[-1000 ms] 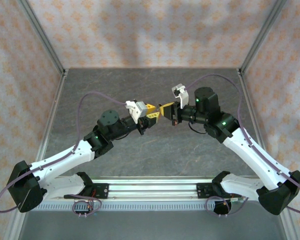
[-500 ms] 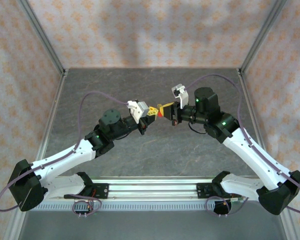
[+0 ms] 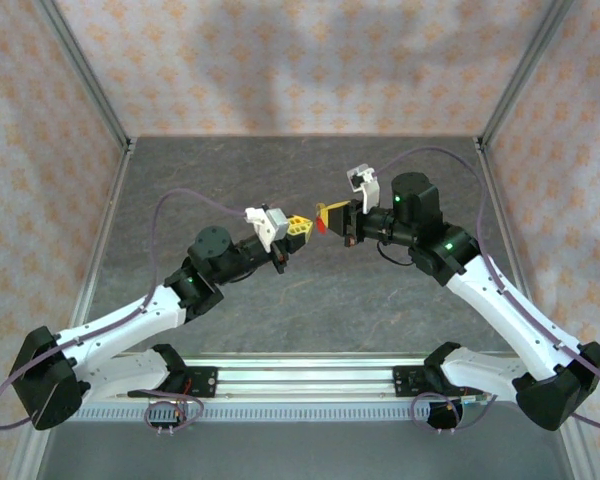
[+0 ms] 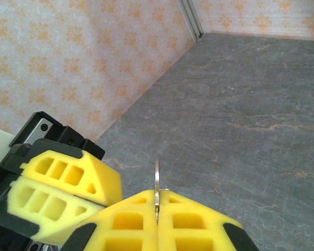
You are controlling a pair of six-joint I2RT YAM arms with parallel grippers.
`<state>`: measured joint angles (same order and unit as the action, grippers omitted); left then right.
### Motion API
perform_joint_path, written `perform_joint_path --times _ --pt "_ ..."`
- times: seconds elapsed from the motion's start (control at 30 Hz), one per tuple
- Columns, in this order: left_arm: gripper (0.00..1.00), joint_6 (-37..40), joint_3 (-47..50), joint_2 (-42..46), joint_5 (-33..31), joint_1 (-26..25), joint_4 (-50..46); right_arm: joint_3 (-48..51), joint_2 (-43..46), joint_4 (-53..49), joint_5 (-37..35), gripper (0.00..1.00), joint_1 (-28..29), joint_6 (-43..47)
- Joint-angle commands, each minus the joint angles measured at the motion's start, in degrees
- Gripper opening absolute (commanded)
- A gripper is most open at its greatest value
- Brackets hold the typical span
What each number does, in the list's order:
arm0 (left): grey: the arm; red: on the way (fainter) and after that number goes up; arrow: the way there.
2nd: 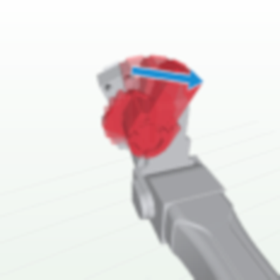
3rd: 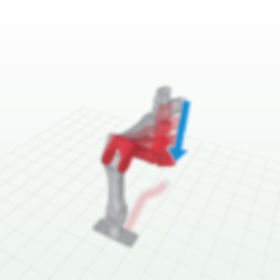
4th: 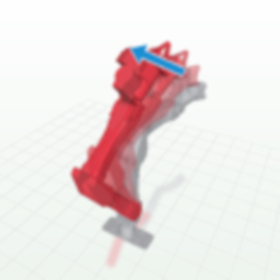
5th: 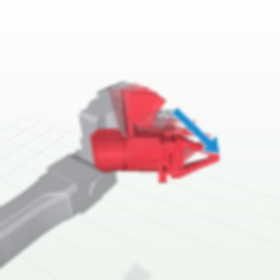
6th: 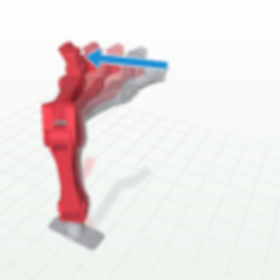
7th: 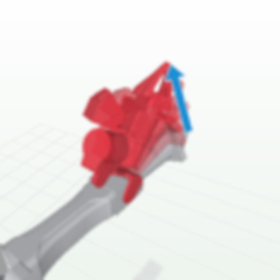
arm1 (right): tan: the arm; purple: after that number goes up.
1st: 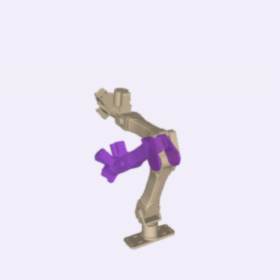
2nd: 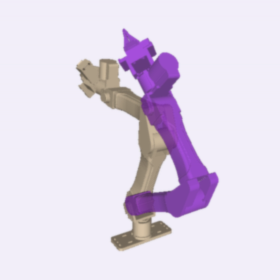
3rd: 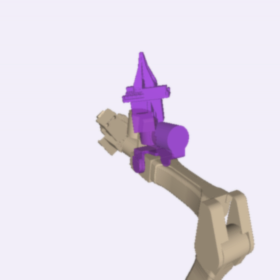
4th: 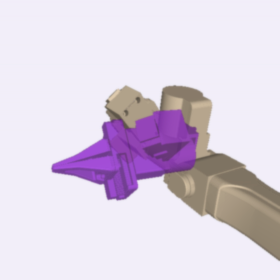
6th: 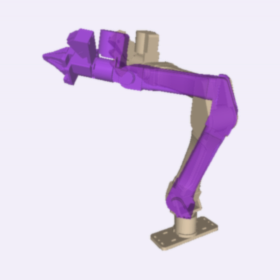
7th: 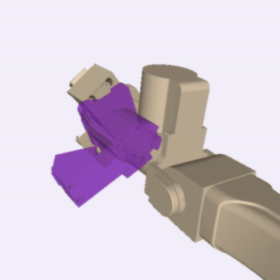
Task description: Remove the keys from the keyring
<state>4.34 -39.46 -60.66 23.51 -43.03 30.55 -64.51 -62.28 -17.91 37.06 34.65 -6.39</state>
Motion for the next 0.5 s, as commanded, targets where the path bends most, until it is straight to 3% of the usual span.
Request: perform_joint_path --times 0.0,0.07,0.2,0.47 --pt "0.00 -0.82 1.21 1.34 0.87 -0.04 3.37 -0.53 0.86 2.00 -0.52 0.00 -0.20 -0.45" --pt "0.00 -0.90 1.71 1.59 -0.02 -0.04 3.30 -0.53 1.01 2.00 -0.08 0.00 -0.20 -0.35" --pt "0.23 -1.17 3.39 2.39 -1.91 0.01 3.79 -0.79 1.42 0.77 0.78 0.00 -0.20 1.65" --pt "0.35 -0.25 0.55 1.13 -0.14 -0.04 0.63 -1.59 1.03 -0.90 1.60 0.00 -0.11 3.12"
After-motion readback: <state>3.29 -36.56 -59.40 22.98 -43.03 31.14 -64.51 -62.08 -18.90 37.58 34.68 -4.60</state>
